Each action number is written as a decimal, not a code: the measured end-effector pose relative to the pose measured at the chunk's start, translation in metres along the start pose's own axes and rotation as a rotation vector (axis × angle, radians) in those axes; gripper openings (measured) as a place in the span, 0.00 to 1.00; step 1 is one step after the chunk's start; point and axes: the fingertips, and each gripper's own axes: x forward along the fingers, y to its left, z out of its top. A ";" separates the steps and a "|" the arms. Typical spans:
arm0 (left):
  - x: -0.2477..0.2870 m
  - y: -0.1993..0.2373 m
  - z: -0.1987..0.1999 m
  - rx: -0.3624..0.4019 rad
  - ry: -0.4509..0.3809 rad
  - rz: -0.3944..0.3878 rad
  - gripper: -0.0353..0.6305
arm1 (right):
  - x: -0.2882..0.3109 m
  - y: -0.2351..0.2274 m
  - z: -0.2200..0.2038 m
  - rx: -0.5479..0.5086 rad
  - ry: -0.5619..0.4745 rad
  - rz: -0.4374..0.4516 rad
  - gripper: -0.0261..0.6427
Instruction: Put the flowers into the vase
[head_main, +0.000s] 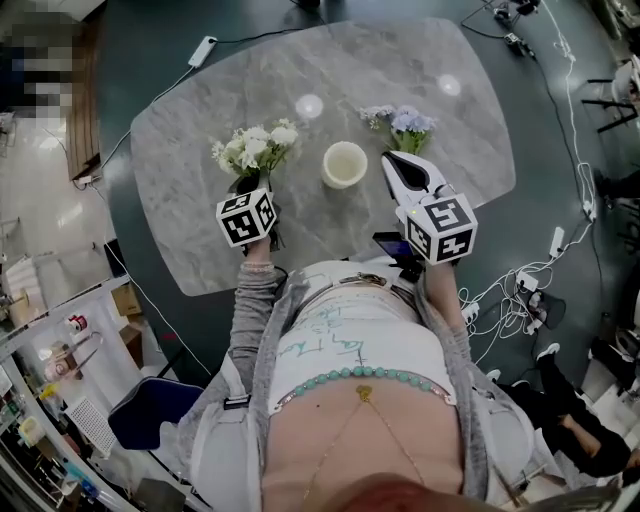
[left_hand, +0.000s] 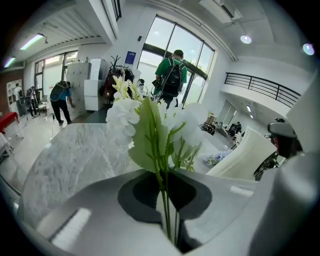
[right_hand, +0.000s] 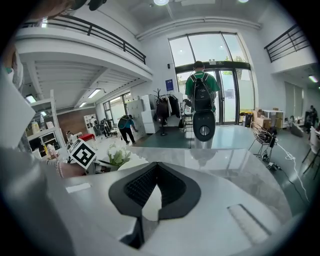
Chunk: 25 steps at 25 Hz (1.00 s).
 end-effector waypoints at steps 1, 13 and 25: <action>-0.003 -0.001 0.004 -0.003 -0.010 -0.005 0.08 | 0.000 0.000 0.001 0.000 -0.002 0.003 0.08; -0.046 -0.030 0.073 0.024 -0.187 -0.075 0.07 | 0.006 0.006 0.002 -0.014 -0.010 0.033 0.08; -0.095 -0.066 0.147 0.060 -0.368 -0.164 0.07 | 0.019 0.021 0.000 -0.039 0.013 0.080 0.08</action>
